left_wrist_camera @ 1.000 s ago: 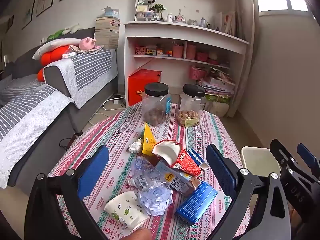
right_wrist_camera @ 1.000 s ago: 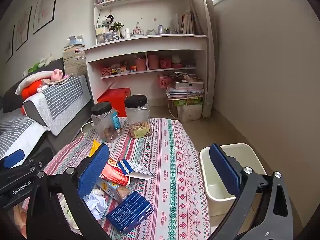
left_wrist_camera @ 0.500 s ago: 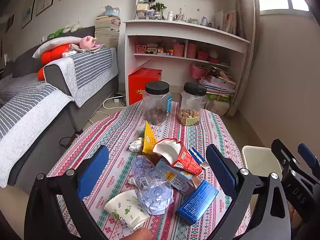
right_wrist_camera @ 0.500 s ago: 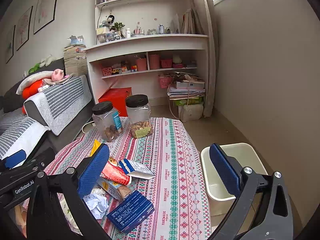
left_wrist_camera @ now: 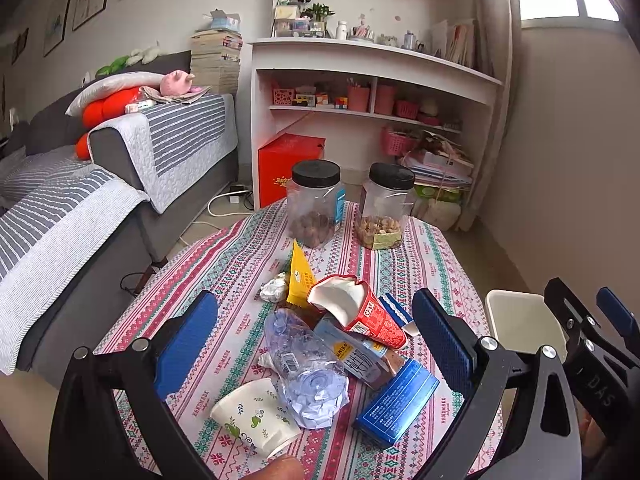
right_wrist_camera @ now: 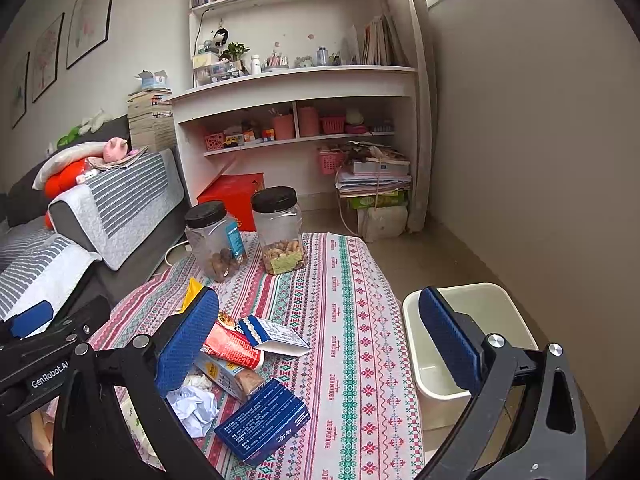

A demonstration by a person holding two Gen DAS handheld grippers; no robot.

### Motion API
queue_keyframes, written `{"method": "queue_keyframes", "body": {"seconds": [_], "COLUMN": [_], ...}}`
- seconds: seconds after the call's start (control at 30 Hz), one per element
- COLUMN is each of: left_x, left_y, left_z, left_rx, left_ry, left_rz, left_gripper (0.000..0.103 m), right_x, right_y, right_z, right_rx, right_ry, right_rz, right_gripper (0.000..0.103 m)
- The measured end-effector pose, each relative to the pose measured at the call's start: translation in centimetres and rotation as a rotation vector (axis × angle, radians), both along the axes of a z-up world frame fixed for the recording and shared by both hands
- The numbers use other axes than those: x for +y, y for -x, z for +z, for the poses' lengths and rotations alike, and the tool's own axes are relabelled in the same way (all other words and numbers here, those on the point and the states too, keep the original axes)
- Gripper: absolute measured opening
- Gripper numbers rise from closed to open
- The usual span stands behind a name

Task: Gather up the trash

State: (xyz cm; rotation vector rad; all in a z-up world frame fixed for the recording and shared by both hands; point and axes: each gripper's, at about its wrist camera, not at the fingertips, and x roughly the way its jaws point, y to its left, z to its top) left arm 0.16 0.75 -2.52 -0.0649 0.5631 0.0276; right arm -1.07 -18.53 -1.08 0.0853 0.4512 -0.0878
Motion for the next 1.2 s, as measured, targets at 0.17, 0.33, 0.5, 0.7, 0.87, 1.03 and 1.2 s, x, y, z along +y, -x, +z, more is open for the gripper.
{"method": "queue_keyframes", "body": {"seconds": [0.17,0.33,0.5,0.7,0.87,1.03,1.2], "left_x": [0.1,-0.1,-0.1,0.4,3.2,4.9,6.0], "left_y": [-0.1,-0.3,-0.6,-2.1,-4.7,-8.1,-10.0], "left_z": [-0.5,-0.2,-0.3,0.0,0.4,-2.5,-7.5], "left_rx": [0.023,0.054,0.077,0.123,0.177,0.393,0.588], "left_ry": [-0.008,-0.008,0.019,0.033,0.045,0.098,0.248], "left_rz": [0.007,0.008,0.011,-0.033,-0.041,-0.058,-0.022], "left_gripper": [0.095,0.095,0.095,0.095,0.095,0.096,0.096], "right_x": [0.0,0.0,0.4,1.2,1.2,-0.4,-2.0], "right_y": [-0.1,0.0,0.0,-1.3,-3.8,-6.9,-9.3], "right_z": [-0.1,0.1,-0.7,-0.8,0.6,0.9,-2.9], "right_rx": [-0.004,0.000,0.008,0.123,0.252,0.290,0.349], "right_ry": [0.003,0.003,-0.003,0.026,0.012,-0.124,-0.195], "right_rz": [0.000,0.000,0.010,0.061,0.097,0.125,0.107], "right_gripper": [0.096,0.096,0.096,0.096,0.096,0.096,0.096]}}
